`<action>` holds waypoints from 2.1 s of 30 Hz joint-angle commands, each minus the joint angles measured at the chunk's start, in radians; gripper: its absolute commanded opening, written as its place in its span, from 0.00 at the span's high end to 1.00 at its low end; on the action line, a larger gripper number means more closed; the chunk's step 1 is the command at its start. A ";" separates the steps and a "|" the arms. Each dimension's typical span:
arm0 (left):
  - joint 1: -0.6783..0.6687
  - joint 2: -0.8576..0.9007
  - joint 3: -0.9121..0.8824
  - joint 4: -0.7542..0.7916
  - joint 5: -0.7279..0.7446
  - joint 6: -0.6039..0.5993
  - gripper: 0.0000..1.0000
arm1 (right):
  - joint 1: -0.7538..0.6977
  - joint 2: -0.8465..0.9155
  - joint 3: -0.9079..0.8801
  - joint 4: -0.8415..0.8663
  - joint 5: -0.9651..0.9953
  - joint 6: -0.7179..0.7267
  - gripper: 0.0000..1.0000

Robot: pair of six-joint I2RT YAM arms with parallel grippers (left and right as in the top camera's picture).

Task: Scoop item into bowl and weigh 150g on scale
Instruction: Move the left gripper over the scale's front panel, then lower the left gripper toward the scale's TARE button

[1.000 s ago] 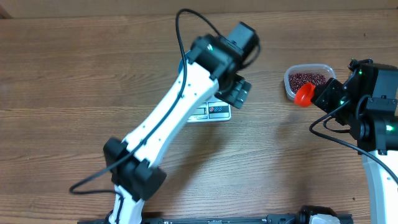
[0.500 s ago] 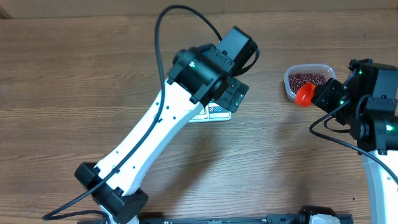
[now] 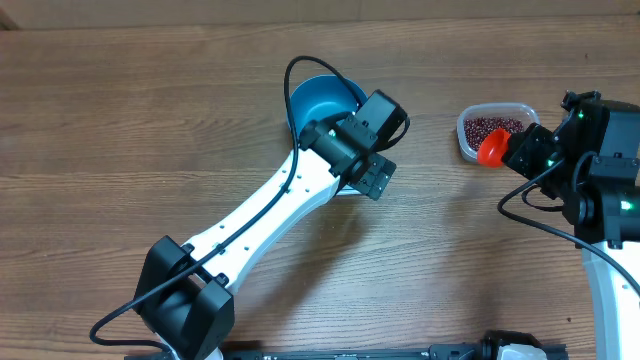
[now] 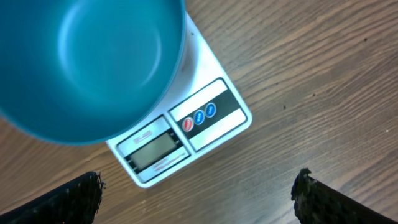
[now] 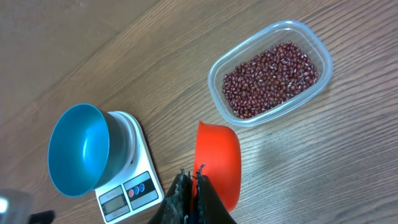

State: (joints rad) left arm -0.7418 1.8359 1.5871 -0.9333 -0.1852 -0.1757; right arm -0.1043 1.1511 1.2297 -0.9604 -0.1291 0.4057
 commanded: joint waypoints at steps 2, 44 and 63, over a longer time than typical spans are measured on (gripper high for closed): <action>0.019 -0.038 -0.096 0.064 0.067 -0.005 0.00 | -0.003 -0.008 0.029 0.008 0.009 -0.014 0.96; 0.061 -0.024 -0.260 0.286 0.064 0.134 0.96 | -0.003 0.006 0.029 0.008 -0.003 -0.014 0.96; 0.061 -0.024 -0.417 0.550 0.140 0.356 0.95 | -0.003 0.007 0.029 0.008 -0.003 -0.014 0.96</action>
State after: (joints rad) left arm -0.6807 1.8324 1.1999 -0.4095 -0.0593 0.1509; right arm -0.1043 1.1553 1.2297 -0.9600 -0.1276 0.3954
